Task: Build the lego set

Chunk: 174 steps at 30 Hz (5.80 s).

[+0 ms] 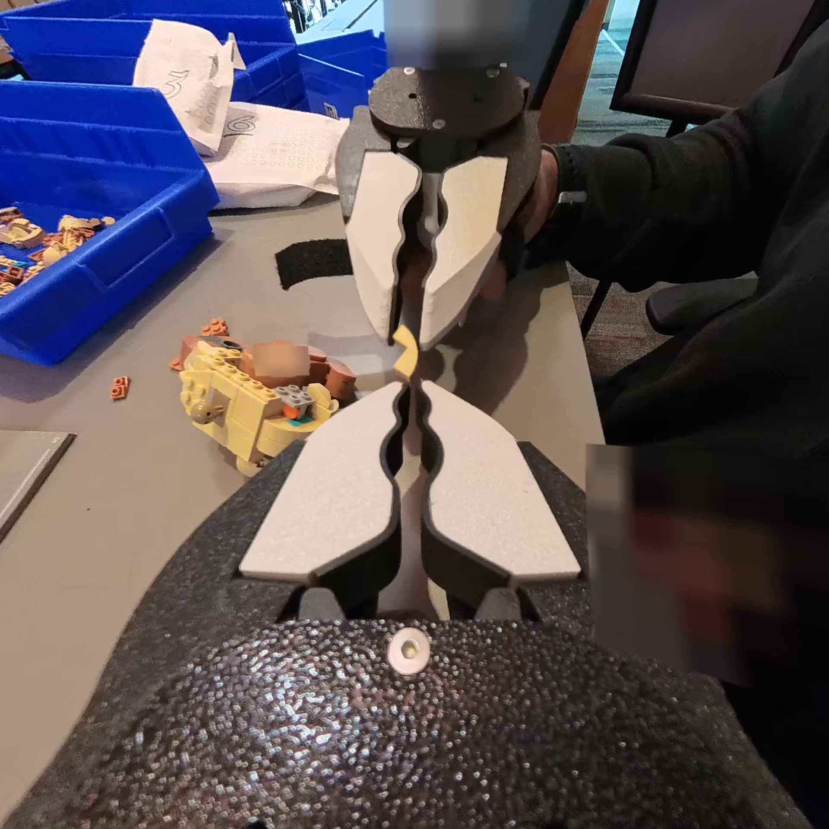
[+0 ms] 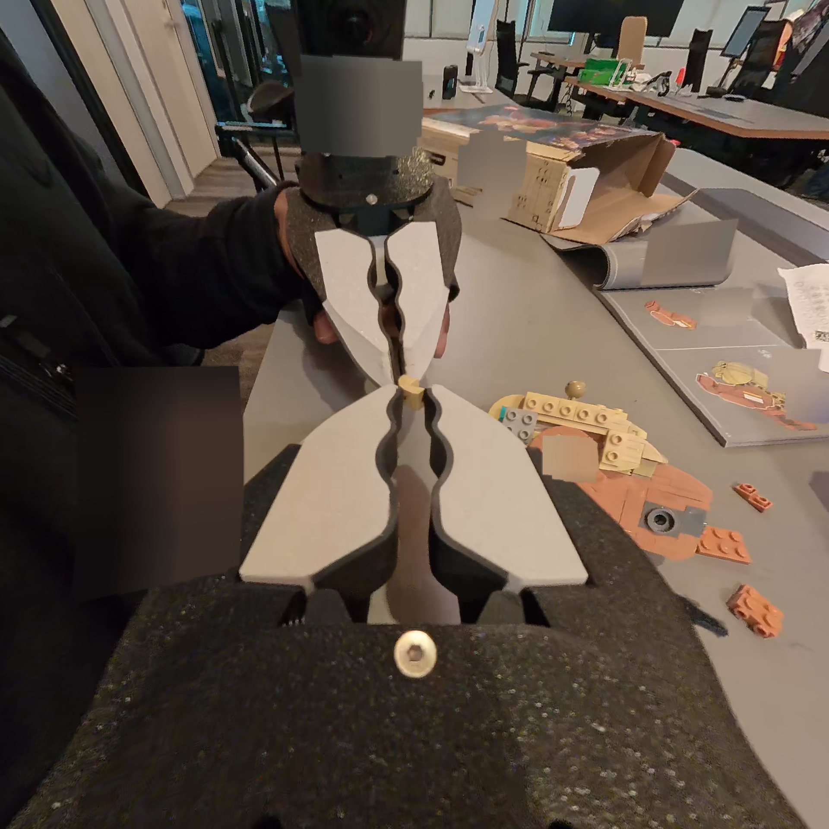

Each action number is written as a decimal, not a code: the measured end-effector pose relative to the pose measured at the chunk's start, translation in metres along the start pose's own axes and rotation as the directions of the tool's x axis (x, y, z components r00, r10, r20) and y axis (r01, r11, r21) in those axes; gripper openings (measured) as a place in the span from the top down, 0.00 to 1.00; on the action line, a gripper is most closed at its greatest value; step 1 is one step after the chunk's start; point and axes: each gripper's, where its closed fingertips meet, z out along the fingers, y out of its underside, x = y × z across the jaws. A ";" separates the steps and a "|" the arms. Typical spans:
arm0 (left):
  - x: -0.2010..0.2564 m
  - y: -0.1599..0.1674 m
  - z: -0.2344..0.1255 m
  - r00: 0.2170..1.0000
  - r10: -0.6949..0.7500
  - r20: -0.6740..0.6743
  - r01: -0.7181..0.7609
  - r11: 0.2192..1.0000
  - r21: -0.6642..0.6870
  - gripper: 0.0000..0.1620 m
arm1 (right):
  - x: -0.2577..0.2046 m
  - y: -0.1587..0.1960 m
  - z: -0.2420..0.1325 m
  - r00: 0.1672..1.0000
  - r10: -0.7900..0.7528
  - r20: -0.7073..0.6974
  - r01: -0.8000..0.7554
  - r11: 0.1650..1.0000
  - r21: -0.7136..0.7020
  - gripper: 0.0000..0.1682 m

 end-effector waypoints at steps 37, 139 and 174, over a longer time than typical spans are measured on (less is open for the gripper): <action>-0.073 0.046 0.034 0.999 0.036 -0.008 -0.036 0.939 -0.343 0.61 | 0.046 0.022 -0.019 0.969 0.217 -0.119 -0.228 0.969 -0.091 0.96; -0.055 0.041 0.026 0.987 0.085 0.140 -0.029 0.933 -0.359 0.56 | 0.016 0.029 -0.028 0.947 0.175 -0.270 -0.229 0.956 -0.184 0.90; -0.019 0.017 -0.016 0.984 -0.170 -0.056 0.166 0.984 -0.066 0.95 | -0.002 0.013 -0.002 0.962 0.031 -0.272 -0.077 0.984 -0.161 0.89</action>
